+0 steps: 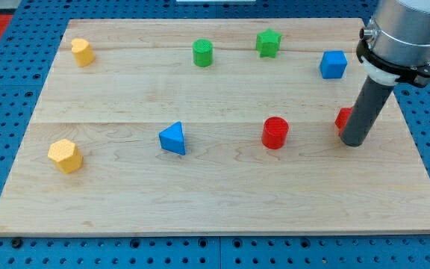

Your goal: Slightly push the red star to the left side

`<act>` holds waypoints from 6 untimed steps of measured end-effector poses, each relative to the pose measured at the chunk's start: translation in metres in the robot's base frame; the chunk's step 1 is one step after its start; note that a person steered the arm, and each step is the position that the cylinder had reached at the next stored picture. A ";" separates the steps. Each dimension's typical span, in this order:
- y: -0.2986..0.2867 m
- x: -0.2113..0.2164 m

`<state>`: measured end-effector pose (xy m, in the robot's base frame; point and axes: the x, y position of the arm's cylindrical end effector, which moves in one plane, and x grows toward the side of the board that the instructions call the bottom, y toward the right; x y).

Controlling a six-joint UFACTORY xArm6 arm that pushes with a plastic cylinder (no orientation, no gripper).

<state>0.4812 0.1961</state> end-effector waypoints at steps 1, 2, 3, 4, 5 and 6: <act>0.004 0.036; 0.011 0.061; 0.039 0.070; 0.111 0.056; 0.115 0.015; 0.101 -0.005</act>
